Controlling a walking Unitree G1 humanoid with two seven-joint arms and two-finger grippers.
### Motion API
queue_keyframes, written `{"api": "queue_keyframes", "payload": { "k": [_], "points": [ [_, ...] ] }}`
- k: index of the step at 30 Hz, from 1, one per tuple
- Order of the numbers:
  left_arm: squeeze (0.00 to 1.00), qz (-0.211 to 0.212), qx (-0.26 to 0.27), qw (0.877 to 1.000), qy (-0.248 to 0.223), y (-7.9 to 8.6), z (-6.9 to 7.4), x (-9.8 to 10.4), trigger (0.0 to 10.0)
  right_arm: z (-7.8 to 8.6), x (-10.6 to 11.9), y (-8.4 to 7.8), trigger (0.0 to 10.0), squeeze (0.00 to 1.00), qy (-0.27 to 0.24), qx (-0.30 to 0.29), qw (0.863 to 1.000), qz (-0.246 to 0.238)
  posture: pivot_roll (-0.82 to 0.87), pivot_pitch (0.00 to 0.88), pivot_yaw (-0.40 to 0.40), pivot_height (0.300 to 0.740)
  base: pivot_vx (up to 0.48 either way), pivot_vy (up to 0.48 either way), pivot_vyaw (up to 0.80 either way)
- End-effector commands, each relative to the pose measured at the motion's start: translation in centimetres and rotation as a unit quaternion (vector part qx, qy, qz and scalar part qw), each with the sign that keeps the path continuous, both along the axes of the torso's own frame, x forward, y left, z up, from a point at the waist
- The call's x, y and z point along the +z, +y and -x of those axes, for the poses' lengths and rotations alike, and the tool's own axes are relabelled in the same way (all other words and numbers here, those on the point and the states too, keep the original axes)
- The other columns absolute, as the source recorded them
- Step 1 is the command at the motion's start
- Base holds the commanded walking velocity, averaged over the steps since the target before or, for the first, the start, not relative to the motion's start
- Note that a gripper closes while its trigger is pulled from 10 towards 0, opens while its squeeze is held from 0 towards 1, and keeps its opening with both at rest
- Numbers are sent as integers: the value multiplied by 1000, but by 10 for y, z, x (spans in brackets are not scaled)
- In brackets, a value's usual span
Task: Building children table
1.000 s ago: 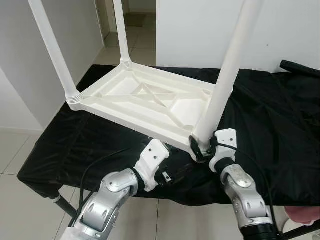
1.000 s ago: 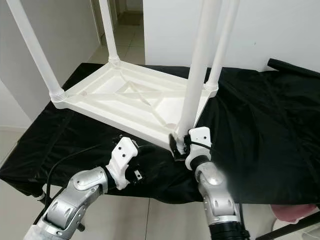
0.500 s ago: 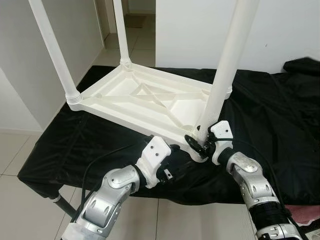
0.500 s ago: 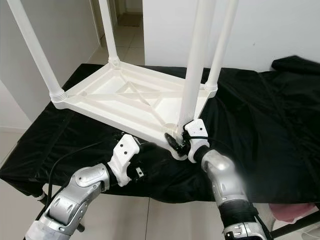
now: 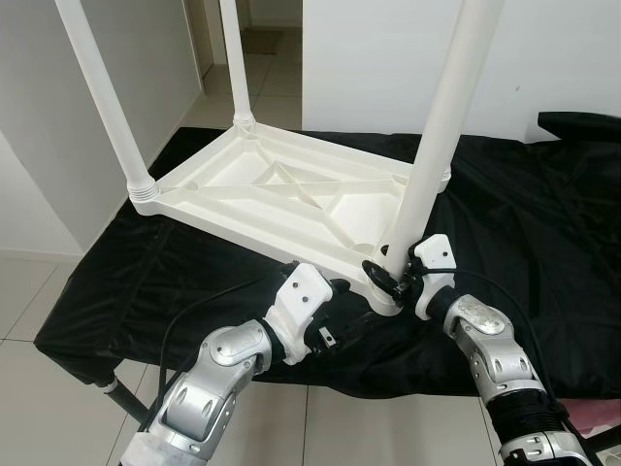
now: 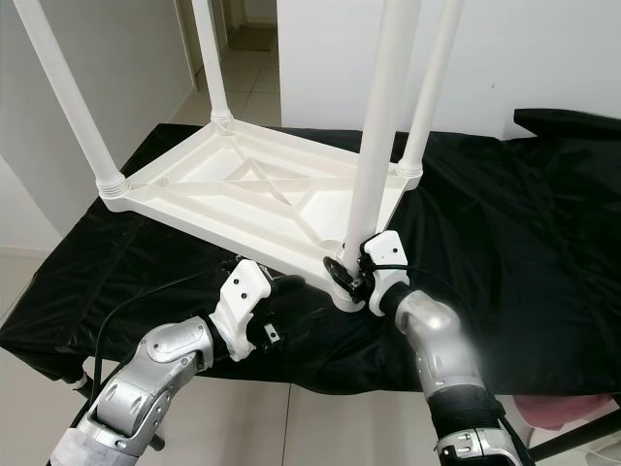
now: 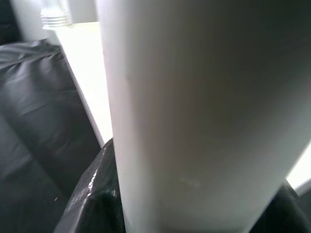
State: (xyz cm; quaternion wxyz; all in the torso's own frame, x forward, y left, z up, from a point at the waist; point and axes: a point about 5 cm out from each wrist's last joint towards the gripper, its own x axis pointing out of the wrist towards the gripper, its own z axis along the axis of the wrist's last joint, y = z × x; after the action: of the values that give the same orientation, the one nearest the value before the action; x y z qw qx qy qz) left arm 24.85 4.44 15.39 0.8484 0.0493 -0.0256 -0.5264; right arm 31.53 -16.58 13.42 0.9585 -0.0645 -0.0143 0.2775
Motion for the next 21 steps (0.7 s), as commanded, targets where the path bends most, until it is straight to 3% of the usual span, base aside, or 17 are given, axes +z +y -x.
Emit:
{"api": "queue_keyframes", "payload": {
  "k": [1,14,18,19,20,21],
  "points": [
    [0,-8,28,1000,-4,4,-5,-1,10000,2,-6,1,10000,0,18,-28,999,-19,-33,0,44,740,0,0,0],
    [0,-7,25,1000,-1,1,-2,-4,10000,9,-14,14,10000,0,19,-175,980,-92,-45,0,41,740,0,0,0],
    [0,-7,25,1000,-1,1,-2,-4,10000,11,-15,17,10000,0,23,-233,965,-121,-43,1,39,740,0,0,0],
    [0,-8,26,1000,0,2,-2,-4,10000,11,-16,20,10000,0,23,-278,952,-124,-43,1,39,740,0,0,0],
    [0,-8,26,1000,0,2,-2,-4,10000,11,-16,20,10000,0,23,-278,952,-124,-43,1,39,740,0,0,0],
    [0,-8,27,1000,0,2,-2,-4,10000,12,-17,21,10000,0,22,-313,941,-124,-43,1,39,740,0,0,0]
  ]
}}
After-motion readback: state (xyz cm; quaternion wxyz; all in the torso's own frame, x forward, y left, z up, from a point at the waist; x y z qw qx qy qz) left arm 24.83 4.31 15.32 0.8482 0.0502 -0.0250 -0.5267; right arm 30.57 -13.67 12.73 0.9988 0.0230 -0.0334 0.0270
